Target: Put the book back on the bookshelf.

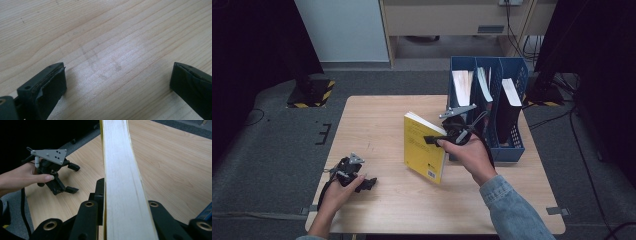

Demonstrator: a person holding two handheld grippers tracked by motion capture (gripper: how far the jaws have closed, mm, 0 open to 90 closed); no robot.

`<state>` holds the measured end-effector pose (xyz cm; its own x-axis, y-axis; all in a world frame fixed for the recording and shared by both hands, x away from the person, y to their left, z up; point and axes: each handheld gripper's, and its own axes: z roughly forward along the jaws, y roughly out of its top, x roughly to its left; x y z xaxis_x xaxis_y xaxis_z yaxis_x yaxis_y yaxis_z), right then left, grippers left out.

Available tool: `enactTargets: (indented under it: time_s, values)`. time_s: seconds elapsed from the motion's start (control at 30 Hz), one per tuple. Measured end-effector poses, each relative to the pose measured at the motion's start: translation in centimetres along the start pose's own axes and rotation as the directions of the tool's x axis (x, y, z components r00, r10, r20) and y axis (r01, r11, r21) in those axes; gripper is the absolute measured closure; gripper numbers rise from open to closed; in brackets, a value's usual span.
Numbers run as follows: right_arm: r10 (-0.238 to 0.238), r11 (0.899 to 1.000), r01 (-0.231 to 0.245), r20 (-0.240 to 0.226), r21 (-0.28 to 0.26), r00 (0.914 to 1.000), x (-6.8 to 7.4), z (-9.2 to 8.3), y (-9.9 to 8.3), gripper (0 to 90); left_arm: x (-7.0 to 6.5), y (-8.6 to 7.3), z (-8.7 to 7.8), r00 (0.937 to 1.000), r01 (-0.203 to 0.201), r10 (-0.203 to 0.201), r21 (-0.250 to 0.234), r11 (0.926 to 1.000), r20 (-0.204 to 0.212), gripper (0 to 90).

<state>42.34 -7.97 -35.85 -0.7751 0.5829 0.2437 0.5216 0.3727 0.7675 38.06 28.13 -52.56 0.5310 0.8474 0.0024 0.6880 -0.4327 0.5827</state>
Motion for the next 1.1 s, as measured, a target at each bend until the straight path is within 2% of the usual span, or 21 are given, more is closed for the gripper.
enactTargets:
  time_s: [0.43,0.63,1.1]
  values:
    - [0.013,1.000,-0.013,-0.003,0.004,0.9999,-0.2,-1.7,-1.1,74.4,-0.1,-0.1,0.0,1.0000,0.004,-0.004,-0.003,1.0000,-0.001,0.0]
    - [0.051,0.999,-0.051,-0.026,-0.010,0.9984,-1.1,-2.4,-2.0,74.4,-0.1,-0.1,0.0,1.0000,0.008,-0.008,-0.006,1.0000,-0.003,0.0]
    - [0.097,0.994,-0.098,-0.030,-0.042,0.9949,-2.3,-5.0,-4.4,74.3,-0.2,-0.2,0.0,1.0000,0.006,-0.006,-0.016,0.9999,-0.003,0.0]
